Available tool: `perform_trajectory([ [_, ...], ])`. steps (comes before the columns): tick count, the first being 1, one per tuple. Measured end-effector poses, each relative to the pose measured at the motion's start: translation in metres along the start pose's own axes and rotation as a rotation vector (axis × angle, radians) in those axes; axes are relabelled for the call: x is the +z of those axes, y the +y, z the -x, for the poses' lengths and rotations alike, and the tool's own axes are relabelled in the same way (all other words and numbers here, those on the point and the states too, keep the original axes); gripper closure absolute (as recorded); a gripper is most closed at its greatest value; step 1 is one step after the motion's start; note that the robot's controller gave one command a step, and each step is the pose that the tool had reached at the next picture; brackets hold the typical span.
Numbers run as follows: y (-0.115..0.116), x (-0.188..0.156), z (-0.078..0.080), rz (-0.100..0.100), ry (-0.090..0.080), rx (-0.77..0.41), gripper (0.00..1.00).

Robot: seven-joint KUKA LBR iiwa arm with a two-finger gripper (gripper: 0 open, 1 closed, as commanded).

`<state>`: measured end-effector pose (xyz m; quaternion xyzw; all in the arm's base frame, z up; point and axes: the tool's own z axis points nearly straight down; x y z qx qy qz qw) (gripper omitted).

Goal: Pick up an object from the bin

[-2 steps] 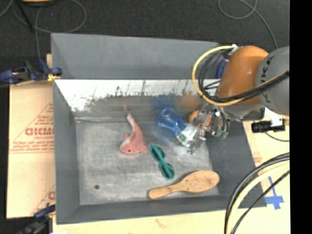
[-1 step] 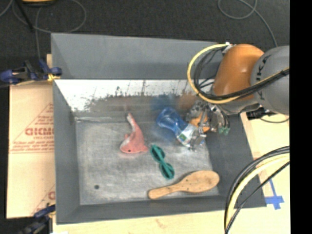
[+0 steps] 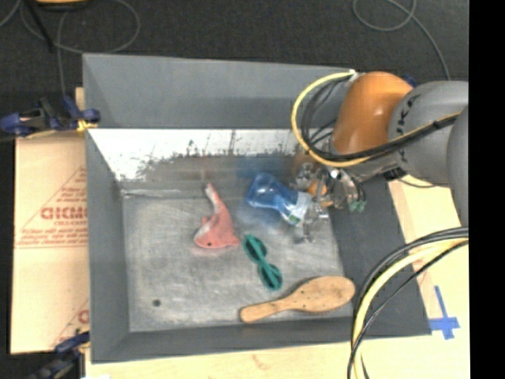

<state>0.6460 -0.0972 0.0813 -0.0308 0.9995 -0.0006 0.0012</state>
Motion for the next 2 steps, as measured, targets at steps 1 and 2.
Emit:
perform_trajectory([
  [1, 0.0, 0.0, 0.0, 0.0, 0.0, 0.0, 1.0],
  [2, -0.009, -0.178, 0.009, -0.004, -0.011, -0.02, 1.0],
])
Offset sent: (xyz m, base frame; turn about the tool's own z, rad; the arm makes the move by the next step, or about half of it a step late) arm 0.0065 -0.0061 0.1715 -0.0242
